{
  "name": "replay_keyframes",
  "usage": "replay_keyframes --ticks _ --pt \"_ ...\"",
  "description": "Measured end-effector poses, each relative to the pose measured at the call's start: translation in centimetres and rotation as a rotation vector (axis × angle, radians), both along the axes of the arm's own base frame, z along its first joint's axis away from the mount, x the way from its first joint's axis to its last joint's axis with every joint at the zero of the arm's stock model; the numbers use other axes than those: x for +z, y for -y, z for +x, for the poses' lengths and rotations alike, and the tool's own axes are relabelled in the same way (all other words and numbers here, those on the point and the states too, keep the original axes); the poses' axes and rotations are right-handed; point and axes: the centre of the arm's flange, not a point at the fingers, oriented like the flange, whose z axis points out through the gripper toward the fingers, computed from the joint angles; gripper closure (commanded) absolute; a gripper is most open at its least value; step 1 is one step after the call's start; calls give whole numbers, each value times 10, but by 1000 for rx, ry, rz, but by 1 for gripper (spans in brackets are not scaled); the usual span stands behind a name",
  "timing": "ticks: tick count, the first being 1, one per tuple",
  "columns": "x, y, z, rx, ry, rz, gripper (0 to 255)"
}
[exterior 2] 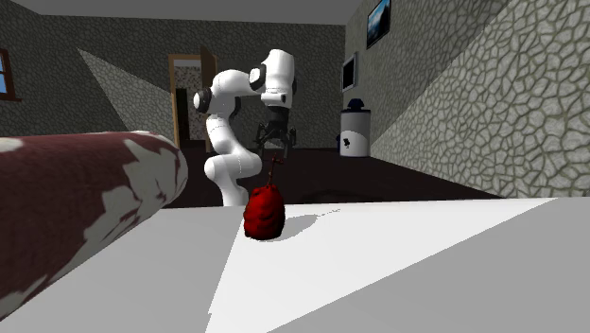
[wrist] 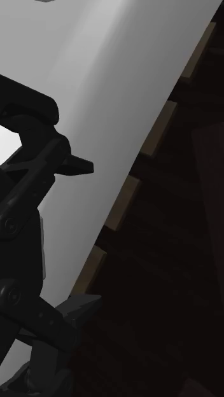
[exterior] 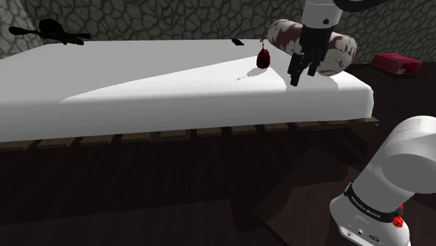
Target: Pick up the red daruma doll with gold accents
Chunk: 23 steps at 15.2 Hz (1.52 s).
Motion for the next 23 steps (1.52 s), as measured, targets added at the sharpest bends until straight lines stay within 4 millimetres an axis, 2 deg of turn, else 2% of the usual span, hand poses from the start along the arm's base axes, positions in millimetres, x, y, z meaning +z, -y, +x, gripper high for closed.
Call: replay_keyframes --ticks 2,8,16,23 --pt "-1 3 4 0 7 -1 0" --pt "-9 41 46 1 94 -11 0" --pt "-16 102 115 3 221 -28 0" --pt "-14 153 173 5 334 -42 0"
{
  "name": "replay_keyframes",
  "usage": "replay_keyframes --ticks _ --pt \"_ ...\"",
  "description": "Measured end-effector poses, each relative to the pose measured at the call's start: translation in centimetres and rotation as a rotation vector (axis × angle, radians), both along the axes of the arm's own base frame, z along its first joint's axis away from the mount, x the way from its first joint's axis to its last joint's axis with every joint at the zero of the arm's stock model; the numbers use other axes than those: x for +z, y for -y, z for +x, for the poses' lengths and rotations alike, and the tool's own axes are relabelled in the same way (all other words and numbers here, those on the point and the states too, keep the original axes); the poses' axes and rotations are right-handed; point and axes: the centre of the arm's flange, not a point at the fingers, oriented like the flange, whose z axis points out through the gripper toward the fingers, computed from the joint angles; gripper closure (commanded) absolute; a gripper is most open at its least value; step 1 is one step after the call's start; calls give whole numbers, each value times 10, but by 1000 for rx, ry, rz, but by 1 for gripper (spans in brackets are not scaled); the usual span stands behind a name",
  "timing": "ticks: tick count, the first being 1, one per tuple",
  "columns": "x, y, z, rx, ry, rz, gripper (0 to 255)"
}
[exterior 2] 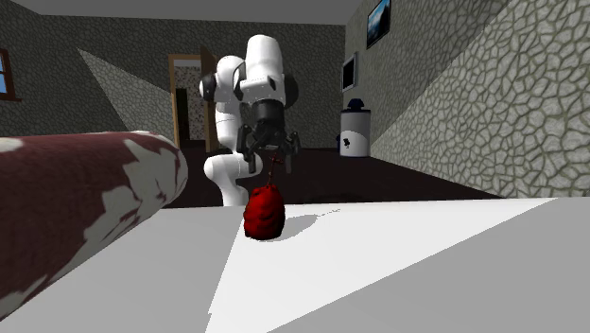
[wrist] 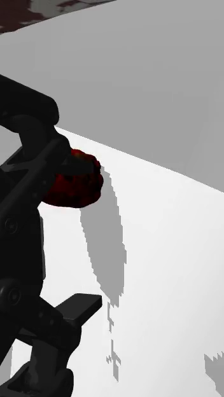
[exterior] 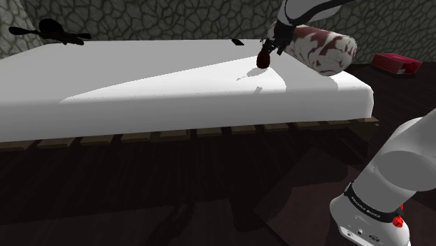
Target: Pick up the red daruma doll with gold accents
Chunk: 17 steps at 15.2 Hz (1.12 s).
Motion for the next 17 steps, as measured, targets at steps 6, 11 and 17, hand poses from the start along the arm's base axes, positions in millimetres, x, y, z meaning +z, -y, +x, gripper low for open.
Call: replay_keyframes --ticks 6,11,17 --pt "10 45 50 1 96 -13 0" --pt "18 72 83 2 161 -22 0" --pt "-12 75 88 3 166 -23 0"
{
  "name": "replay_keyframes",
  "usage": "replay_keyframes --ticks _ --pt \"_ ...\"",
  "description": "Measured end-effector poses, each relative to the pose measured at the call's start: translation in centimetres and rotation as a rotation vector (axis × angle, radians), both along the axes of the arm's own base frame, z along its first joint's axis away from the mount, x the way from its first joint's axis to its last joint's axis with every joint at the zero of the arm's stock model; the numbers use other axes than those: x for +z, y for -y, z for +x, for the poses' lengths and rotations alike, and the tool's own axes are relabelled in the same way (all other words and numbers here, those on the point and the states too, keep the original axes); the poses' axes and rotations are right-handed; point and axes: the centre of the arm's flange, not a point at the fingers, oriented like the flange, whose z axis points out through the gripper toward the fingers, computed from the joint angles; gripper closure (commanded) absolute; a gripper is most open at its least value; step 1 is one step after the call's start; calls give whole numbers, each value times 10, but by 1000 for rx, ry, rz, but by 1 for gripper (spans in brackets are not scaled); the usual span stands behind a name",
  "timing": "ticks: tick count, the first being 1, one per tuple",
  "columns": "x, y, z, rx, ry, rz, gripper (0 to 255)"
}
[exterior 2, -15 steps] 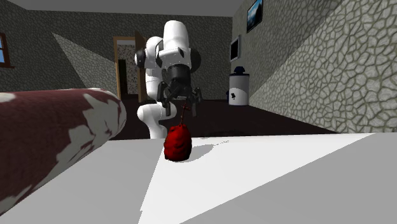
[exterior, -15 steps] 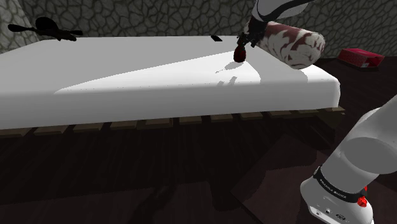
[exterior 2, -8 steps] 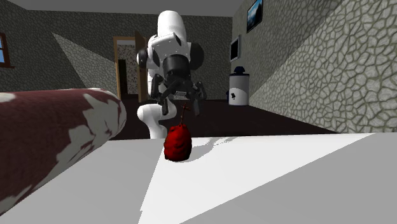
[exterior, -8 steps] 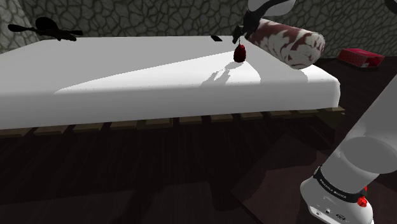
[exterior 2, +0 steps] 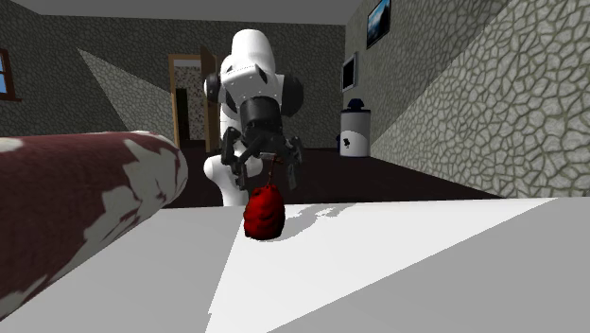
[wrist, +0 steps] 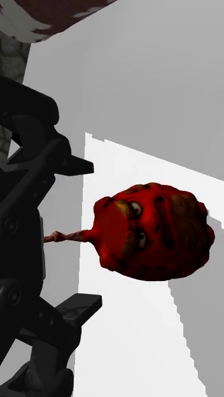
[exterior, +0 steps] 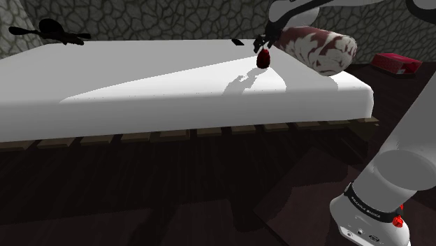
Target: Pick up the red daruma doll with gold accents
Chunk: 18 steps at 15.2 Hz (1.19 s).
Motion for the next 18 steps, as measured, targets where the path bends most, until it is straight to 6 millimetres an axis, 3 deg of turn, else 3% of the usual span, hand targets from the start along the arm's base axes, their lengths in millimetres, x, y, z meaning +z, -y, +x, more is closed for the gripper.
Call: replay_keyframes --ticks 1,2,13,18 --pt "-3 0 -1 0 0 0 0" --pt "-5 0 -1 0 0 0 255" --pt "-3 -1 -1 0 3 -1 255" --pt "19 0 0 0 0 0 255"
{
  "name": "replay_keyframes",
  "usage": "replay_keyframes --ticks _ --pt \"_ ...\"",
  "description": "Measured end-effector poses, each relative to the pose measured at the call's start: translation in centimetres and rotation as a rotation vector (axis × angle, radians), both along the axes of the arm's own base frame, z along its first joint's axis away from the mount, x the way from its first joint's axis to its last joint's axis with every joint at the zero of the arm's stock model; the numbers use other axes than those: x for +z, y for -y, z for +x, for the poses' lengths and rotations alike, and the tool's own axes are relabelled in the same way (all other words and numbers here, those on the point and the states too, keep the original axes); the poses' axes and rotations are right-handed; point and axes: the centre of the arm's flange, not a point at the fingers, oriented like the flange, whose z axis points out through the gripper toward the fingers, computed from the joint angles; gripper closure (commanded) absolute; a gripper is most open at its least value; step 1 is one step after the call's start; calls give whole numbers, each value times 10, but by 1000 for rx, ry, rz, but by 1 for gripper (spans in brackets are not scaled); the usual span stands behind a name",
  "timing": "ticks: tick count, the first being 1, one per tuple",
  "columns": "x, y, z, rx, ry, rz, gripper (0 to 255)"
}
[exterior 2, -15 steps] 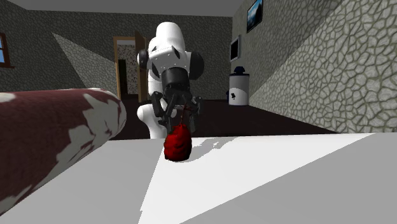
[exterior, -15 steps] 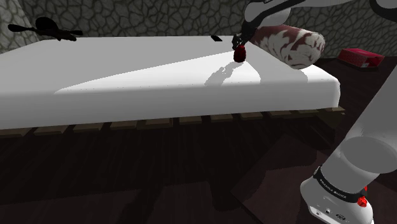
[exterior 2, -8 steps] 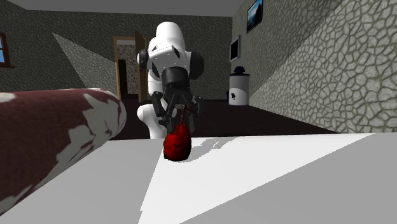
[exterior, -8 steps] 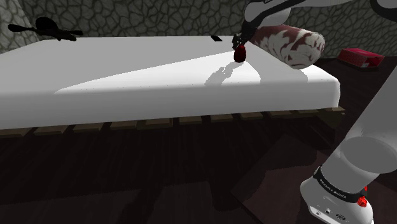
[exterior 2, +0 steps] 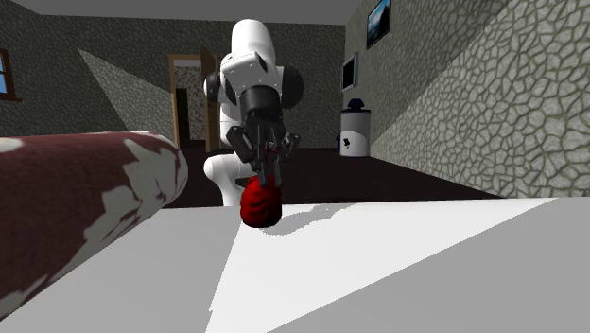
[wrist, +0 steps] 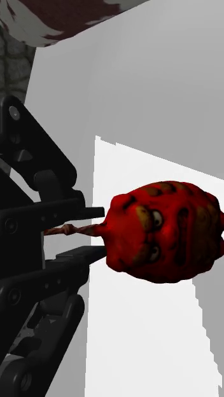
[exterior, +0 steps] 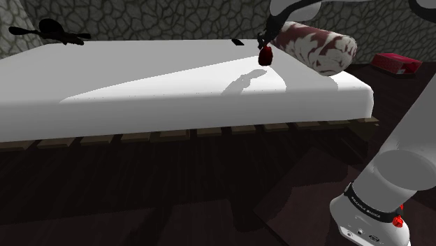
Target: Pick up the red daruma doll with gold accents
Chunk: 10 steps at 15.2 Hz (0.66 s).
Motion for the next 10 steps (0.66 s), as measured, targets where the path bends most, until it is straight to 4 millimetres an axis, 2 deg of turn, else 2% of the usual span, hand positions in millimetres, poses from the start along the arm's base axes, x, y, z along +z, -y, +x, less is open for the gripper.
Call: replay_keyframes --ticks 10 --pt "50 0 -1 0 0 0 255"
